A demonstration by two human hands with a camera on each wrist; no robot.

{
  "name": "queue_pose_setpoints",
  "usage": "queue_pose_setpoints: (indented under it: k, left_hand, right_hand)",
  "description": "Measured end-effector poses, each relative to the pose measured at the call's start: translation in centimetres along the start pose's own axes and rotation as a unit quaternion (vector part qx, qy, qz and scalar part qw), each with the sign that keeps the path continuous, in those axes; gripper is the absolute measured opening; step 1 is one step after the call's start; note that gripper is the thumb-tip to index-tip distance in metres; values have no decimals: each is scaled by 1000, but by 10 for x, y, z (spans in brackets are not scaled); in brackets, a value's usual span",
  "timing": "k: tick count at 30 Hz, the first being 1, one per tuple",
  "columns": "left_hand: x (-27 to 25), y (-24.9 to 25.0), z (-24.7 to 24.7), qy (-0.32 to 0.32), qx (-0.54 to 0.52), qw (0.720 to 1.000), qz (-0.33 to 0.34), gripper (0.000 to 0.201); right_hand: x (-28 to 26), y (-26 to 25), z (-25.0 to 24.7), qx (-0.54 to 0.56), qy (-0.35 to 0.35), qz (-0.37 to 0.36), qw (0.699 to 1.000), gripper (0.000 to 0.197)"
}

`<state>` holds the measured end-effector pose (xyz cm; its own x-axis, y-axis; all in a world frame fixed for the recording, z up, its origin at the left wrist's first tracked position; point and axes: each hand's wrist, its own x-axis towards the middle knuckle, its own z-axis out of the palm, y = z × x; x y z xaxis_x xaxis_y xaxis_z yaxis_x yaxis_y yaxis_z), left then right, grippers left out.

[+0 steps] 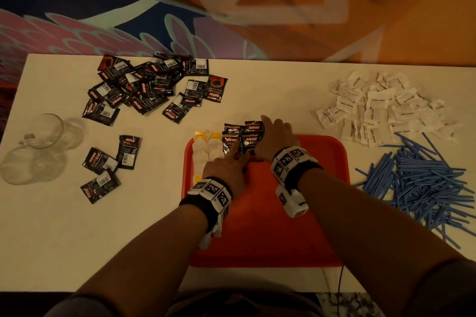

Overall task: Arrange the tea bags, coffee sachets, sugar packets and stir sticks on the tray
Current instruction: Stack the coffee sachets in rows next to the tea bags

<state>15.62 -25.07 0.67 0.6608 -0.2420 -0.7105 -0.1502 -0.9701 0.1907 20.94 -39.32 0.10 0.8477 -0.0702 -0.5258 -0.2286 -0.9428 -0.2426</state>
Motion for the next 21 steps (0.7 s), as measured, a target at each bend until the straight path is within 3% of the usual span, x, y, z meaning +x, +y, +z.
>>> queue_pose_setpoints:
  k: [8, 21]
  left_hand:
    - [-3, 3, 0, 1, -10, 1000, -1, 67]
    - [-5, 5, 2, -1, -34, 999, 0, 76]
  right_hand:
    - [7, -3, 0, -9, -26, -16, 999, 67]
    - [3, 5, 2, 69, -55, -53, 995, 79]
